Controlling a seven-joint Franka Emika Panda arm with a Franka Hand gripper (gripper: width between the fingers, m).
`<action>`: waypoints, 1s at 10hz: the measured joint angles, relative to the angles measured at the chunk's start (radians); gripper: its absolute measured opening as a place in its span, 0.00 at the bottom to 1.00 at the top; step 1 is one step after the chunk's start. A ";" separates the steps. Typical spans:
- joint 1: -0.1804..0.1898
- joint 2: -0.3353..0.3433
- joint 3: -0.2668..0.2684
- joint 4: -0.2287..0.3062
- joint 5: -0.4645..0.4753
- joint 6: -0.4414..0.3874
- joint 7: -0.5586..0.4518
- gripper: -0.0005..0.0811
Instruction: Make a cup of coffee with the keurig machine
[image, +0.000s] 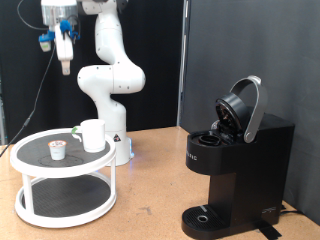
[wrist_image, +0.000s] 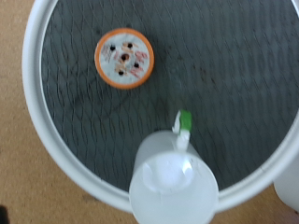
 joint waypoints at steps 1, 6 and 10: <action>-0.009 0.011 -0.002 -0.036 -0.021 0.054 0.006 0.91; -0.048 0.059 -0.024 -0.231 -0.094 0.367 0.039 0.91; -0.086 0.092 -0.043 -0.332 -0.136 0.552 0.054 0.91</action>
